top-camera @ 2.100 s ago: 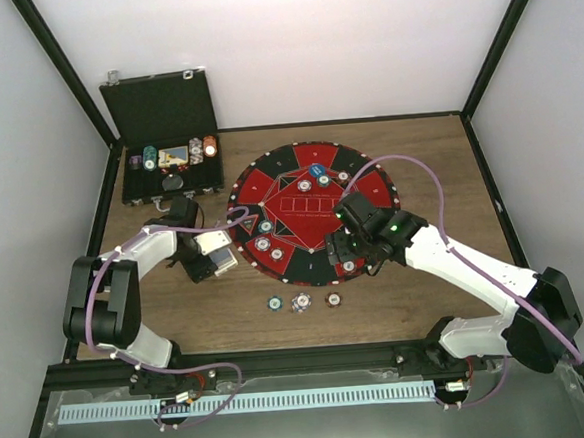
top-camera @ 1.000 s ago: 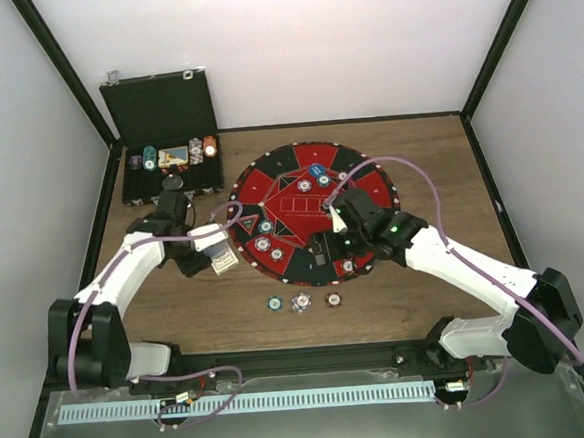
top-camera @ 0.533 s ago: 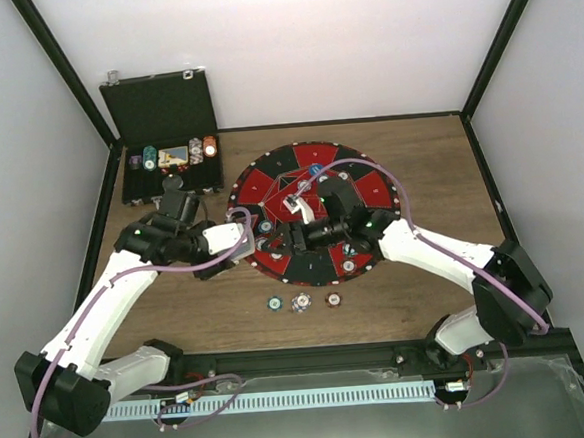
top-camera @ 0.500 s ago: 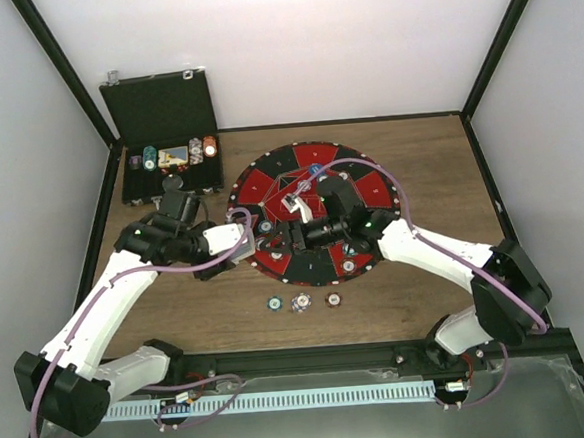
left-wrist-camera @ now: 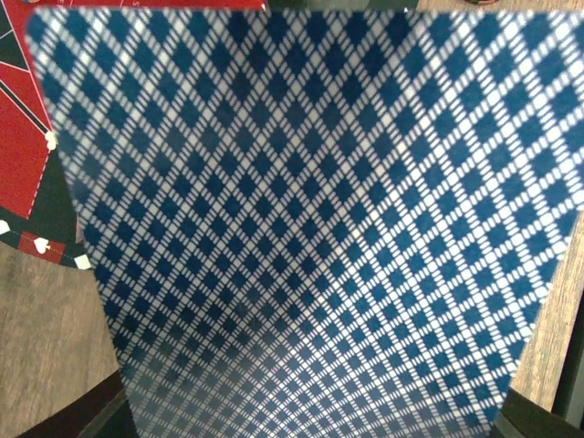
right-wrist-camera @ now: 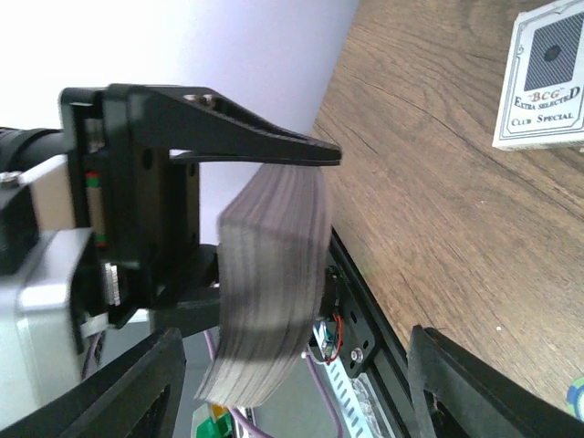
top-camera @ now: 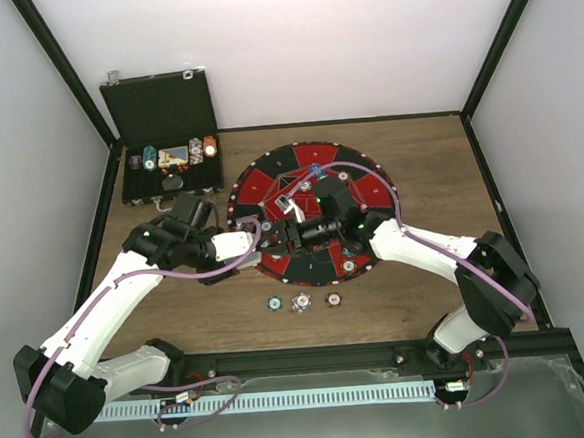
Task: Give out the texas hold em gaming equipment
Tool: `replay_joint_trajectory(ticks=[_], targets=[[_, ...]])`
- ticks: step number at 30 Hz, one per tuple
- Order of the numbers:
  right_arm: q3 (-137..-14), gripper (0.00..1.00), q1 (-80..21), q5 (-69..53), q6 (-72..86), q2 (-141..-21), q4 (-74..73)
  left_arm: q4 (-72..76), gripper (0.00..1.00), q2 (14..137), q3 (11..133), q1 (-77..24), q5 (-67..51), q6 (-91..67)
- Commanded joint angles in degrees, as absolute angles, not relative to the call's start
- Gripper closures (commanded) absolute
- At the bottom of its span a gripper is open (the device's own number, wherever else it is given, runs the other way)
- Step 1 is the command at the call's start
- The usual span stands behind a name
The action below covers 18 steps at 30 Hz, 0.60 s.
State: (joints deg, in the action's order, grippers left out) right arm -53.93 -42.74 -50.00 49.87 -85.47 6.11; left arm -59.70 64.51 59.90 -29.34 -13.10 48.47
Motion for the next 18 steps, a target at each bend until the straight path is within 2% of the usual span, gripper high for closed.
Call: replay_joint_trajectory(ticks=[1, 13, 16, 17, 18], targets=[[-56.0, 0.32, -43.9, -51.3, 51.3, -88.0, 8.1, -58.5, 0.96, 64.5, 59.6, -30.5, -11.7, 49.2], [-59.8, 0.46, -48.0, -51.2, 57.7, -96.3, 16.0, -56.0, 0.96, 64.6, 57.9, -32.2, -7.5, 50.6], [-59.0, 0.58, -48.2, -51.2, 60.0, -96.7, 18.8, -54.9, 0.96, 64.4, 57.3, -32.3, -7.1, 50.7], [-58.7, 0.64, -48.1, -51.2, 60.4, -96.5, 19.4, -54.5, 0.92, 64.3, 57.0, -32.3, -7.0, 50.5], [-58.5, 0.71, -48.1, -51.2, 60.5, -96.3, 19.5, -54.0, 0.82, 64.1, 56.8, -32.3, -6.9, 50.3]])
